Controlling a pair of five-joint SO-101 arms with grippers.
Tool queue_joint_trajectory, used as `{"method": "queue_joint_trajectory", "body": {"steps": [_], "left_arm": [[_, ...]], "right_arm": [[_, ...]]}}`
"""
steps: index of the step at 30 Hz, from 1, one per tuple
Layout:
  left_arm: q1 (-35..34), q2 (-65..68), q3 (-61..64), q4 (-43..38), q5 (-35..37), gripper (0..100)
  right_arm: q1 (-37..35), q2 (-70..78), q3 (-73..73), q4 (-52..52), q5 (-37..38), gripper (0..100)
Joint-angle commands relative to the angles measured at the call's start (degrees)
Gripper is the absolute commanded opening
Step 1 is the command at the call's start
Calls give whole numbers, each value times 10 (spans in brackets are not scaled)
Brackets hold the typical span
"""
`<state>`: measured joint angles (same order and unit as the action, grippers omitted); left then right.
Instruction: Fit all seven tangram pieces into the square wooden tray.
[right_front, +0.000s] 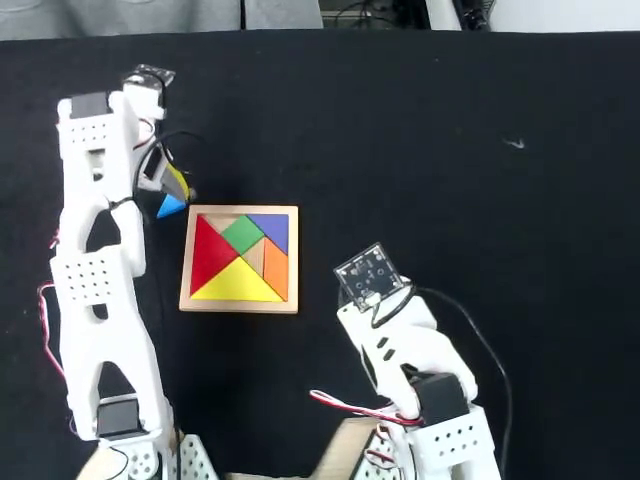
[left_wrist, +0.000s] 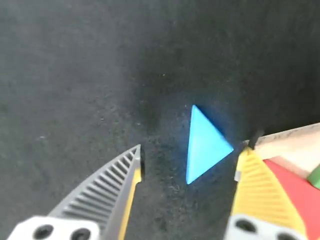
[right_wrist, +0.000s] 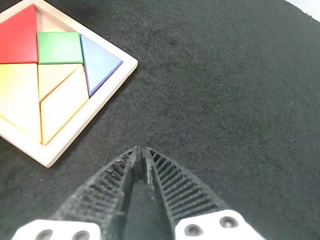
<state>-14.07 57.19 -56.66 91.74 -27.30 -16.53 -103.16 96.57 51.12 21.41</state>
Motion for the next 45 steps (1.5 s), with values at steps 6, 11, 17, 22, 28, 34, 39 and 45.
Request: {"method": "queue_joint_trajectory", "body": {"steps": [6, 11, 17, 22, 28, 34, 39, 45], "left_arm": [[8, -41, 59, -98, -1, 300], [14, -41, 88, -128, -2, 300], [18, -41, 125, -130, -55, 300], [21, -42, 137, -120, -138, 300], [32, -47, 133, -48, -188, 300], [29, -41, 97, -22, -228, 300], [38, -33, 78, -25, -228, 300], [60, 4, 31, -19, -226, 300]], "right_arm": [[-8, -46, 0, 2, 7, 12], [-8, -46, 0, 2, 7, 12], [-8, -46, 0, 2, 7, 12], [-8, -46, 0, 2, 7, 12], [-8, -46, 0, 2, 7, 12], [-8, -46, 0, 2, 7, 12], [-8, -46, 0, 2, 7, 12], [-8, -46, 0, 2, 7, 12]]}}
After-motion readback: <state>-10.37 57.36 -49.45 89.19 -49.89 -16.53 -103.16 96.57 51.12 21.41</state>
